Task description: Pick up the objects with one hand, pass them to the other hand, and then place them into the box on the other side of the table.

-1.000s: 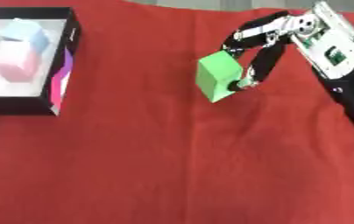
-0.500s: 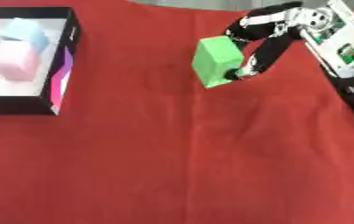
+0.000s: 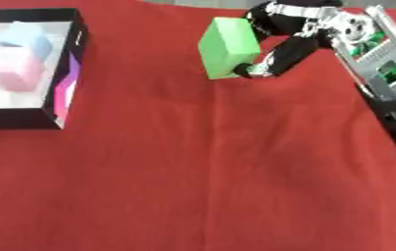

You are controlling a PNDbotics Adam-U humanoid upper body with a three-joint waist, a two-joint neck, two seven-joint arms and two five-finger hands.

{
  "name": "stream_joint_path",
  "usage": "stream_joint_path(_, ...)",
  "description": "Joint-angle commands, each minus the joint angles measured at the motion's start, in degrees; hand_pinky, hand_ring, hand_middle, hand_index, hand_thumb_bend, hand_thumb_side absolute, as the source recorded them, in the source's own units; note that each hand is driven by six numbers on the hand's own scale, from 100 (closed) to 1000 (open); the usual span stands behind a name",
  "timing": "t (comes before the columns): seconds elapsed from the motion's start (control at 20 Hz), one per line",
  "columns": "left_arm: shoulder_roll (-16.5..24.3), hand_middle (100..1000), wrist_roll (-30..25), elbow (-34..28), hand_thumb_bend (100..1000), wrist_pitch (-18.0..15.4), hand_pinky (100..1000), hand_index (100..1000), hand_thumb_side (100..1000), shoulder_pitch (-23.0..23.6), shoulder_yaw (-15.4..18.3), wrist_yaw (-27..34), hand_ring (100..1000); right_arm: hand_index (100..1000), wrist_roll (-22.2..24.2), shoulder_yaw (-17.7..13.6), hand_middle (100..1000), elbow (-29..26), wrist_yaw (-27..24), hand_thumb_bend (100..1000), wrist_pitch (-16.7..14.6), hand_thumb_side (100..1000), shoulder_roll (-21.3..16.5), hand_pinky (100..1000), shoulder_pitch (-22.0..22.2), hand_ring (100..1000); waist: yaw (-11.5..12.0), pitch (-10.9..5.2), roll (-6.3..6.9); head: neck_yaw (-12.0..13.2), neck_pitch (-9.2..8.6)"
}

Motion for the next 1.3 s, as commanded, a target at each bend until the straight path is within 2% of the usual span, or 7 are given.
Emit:
stream_joint_path(0.05, 2.7, 659, -0.3, -0.6, 100, 0.0, 755, 681, 877, -1.3, 0.3, -0.5, 765, 482, -4.7, -1.6, 464, -2.8, 1.3, 100, 0.8, 100, 1.9, 851, 0.5, 687, -0.2, -2.88, 1.12, 0.4, 0.27)
stream_joint_path(0.35, 4.2, 662, -1.3, -0.7, 100, -0.1, 755, 684, 867, -2.7, -0.7, -1.3, 766, 481, -13.3, -1.7, 461, -6.1, 0.4, 100, 1.1, 100, 6.7, 847, 4.2, 683, -0.5, -2.99, 1.43, 0.7, 0.08)
stream_joint_path(0.65, 5.6, 664, -2.6, -0.5, 100, 0.0, 754, 687, 863, -3.5, -1.8, -2.3, 767, 480, -19.0, -0.8, 460, -7.5, -1.8, 100, 1.3, 100, 9.3, 824, 6.5, 679, -0.8, -3.19, 1.52, 1.2, -0.31)
stream_joint_path(1.0, 6.9, 668, -4.3, -0.7, 100, -0.1, 753, 692, 851, -4.5, -3.1, -3.4, 769, 481, -22.4, 0.3, 460, -7.8, -3.3, 100, 0.0, 124, 11.9, 823, 8.5, 677, -0.9, -3.41, 1.77, 1.6, -0.57)
stream_joint_path(1.3, 9.2, 676, -8.9, -1.0, 100, -0.6, 752, 705, 821, -6.6, -6.3, -5.6, 772, 481, -23.1, 1.5, 460, -6.9, -3.7, 100, -1.6, 146, 14.1, 820, 9.6, 674, -1.0, -3.57, 2.04, 1.8, -0.57)
